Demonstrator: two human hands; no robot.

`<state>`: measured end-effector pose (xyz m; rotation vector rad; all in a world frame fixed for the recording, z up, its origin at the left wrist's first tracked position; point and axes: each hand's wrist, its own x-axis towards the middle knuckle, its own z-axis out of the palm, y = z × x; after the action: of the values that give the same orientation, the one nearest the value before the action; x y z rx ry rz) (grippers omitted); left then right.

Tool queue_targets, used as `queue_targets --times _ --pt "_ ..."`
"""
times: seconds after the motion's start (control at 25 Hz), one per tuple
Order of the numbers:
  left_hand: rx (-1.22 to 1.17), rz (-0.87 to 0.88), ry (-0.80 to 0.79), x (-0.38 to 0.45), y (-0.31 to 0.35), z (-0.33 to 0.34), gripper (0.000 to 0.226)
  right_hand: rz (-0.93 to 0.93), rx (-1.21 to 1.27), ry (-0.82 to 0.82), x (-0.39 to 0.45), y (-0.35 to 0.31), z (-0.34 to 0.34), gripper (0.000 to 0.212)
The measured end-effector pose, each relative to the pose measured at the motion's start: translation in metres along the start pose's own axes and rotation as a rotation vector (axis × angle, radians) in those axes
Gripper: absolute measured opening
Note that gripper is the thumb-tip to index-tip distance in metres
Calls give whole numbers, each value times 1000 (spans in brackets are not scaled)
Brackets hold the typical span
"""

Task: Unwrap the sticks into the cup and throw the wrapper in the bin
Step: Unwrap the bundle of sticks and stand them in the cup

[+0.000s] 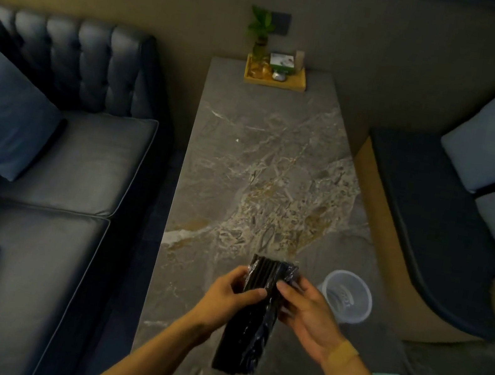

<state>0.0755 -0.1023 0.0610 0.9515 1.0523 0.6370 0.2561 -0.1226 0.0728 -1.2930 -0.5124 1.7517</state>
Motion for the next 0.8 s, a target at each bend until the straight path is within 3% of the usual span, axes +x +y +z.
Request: queue_targets --times 0.16,0.32,0.4,0.56,0.64,0.72,0.8 --pt "218 187 272 -13 -3 41 25 -181 -315 280 -24 11 -10 54" --pt "529 326 440 -33 -9 103 30 -182 -230 99 -53 19 -20 72" --pt "659 384 421 -40 -15 133 42 -211 -190 129 -61 18 -35 54" --pt "828 414 197 -46 -18 156 59 -169 -123 154 -70 0 -74 23" --pt "975 515 164 -51 -13 154 48 -137 -88 120 -74 -10 -93 26" --pt "958 655 205 -54 -2 147 36 -82 -92 38 -79 -20 -106 31" --pt "931 741 256 -53 10 138 42 -8 -105 -63 -85 -31 -117 37"
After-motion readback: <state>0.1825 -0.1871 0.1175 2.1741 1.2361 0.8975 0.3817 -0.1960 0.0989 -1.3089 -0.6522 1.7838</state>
